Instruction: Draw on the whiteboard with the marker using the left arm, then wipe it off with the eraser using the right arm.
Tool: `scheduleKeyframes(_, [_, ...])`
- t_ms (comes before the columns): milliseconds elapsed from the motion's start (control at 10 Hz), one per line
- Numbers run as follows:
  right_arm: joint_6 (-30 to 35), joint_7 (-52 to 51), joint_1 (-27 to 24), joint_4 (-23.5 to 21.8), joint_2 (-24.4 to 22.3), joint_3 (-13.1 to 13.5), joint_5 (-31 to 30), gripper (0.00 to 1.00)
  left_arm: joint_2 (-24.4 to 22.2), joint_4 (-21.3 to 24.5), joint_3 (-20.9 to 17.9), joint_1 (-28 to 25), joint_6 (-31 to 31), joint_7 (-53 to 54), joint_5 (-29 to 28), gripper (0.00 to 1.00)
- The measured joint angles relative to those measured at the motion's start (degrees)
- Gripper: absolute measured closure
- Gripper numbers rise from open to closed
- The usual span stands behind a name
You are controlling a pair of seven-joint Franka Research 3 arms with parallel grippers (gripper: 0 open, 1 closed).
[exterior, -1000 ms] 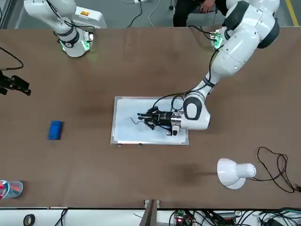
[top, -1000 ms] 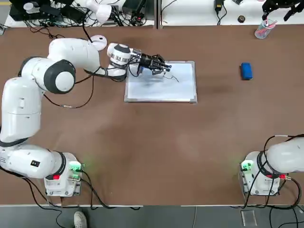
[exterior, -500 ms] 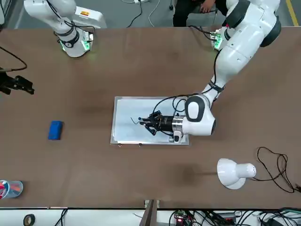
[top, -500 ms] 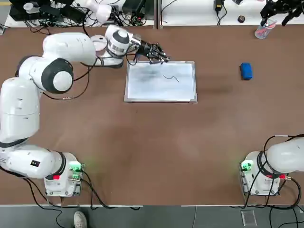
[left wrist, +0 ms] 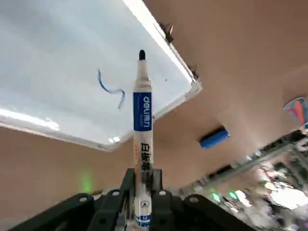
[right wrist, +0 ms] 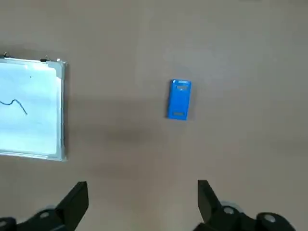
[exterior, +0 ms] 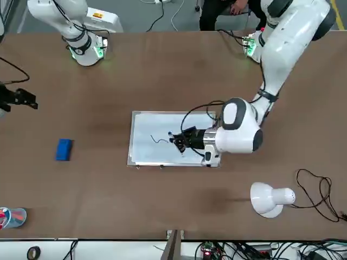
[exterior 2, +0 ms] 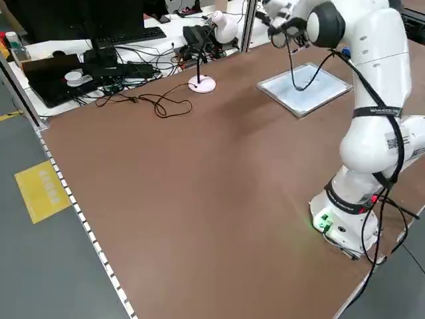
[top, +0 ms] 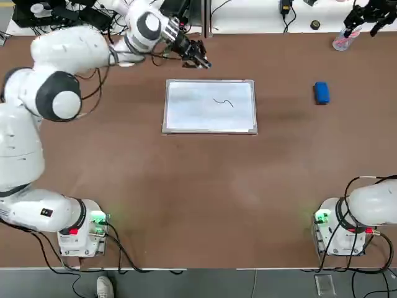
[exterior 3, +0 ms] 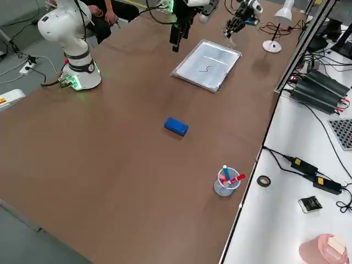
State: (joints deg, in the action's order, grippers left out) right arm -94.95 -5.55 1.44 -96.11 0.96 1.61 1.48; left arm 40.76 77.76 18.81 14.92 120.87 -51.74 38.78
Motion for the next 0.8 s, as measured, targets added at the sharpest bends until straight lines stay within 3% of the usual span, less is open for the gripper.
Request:
scheduleKeyframes(400, [-9.4, -2.8, -2.6, -1.1, 5.6, 0.2, 0.0, 0.0, -6.3, 0.0, -0.1, -3.8, -10.0, 4.8, -21.4, 0.82])
scheduleKeyframes(800, [-18.4, -4.7, -3.9, -1.9, 12.4, 0.3, -0.2, 0.0, -9.8, 1.4, -0.3, -7.7, -19.5, 19.3, -35.8, 0.82])
